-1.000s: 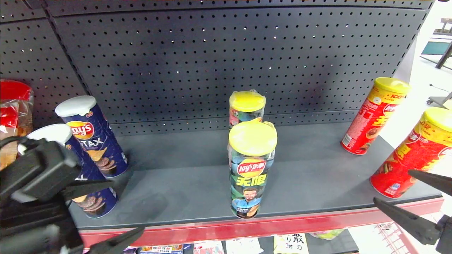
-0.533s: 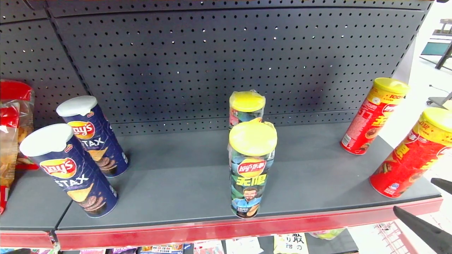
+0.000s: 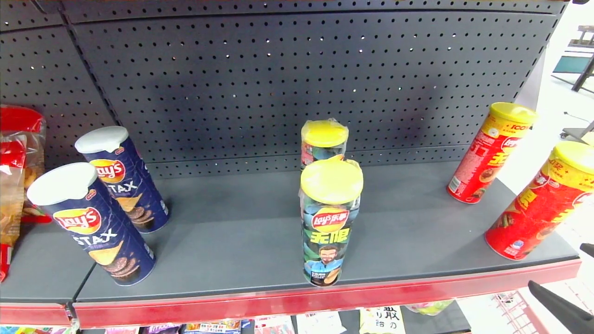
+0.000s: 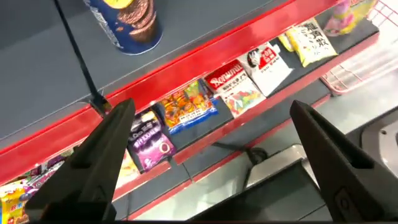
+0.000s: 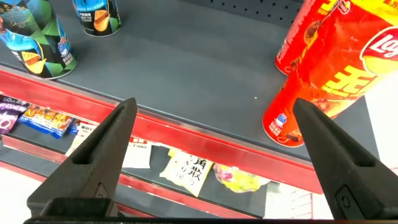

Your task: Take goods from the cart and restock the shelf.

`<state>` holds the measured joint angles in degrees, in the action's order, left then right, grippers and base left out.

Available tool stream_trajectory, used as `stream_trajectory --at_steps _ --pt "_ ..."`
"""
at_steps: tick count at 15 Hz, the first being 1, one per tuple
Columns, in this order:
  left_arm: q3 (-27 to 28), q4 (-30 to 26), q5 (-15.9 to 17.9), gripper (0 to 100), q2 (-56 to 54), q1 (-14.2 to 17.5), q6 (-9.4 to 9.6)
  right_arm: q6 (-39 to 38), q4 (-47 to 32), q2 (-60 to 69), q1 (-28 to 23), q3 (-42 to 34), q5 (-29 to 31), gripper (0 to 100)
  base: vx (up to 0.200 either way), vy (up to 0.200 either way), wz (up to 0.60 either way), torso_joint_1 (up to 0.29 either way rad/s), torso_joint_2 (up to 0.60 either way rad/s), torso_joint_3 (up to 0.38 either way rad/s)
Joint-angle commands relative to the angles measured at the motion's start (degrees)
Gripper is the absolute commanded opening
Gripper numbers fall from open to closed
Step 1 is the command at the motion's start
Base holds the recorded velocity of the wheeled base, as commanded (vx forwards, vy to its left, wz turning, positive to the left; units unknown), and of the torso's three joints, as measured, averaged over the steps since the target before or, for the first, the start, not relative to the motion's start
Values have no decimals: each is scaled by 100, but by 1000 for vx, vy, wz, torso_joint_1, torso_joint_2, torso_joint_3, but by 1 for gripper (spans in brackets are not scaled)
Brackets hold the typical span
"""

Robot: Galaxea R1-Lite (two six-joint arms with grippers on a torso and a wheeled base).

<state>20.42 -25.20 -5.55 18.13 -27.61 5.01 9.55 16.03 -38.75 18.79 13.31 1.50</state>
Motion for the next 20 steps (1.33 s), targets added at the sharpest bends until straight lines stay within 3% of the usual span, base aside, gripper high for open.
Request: stream_trajectory --at_steps 1,2,4,7,10,20 --pt "-12 6 -456 100 -108 133 158 3 5 43 2 -39 -1 100 0 0 0 0 0 0" --pt "-47 -3 -878 100 -99 265 369 3 -3 70 2 -48 8 100 0 0 0 0 0 0" --pt "-205 76 -772 100 -134 195 404 -5 5 70 2 -57 8 100 0 0 0 0 0 0" --pt "-354 709 -957 100 174 406 580 -23 -3 17 -191 -66 -1 100 0 0 0 0 0 0" --pt "-390 911 -957 100 270 397 1011 -14 -188 52 -253 -57 -1 100 0 0 0 0 0 0" --pt "-425 920 -939 100 200 397 1081 3 -188 70 -332 -92 105 100 0 0 0 0 0 0"
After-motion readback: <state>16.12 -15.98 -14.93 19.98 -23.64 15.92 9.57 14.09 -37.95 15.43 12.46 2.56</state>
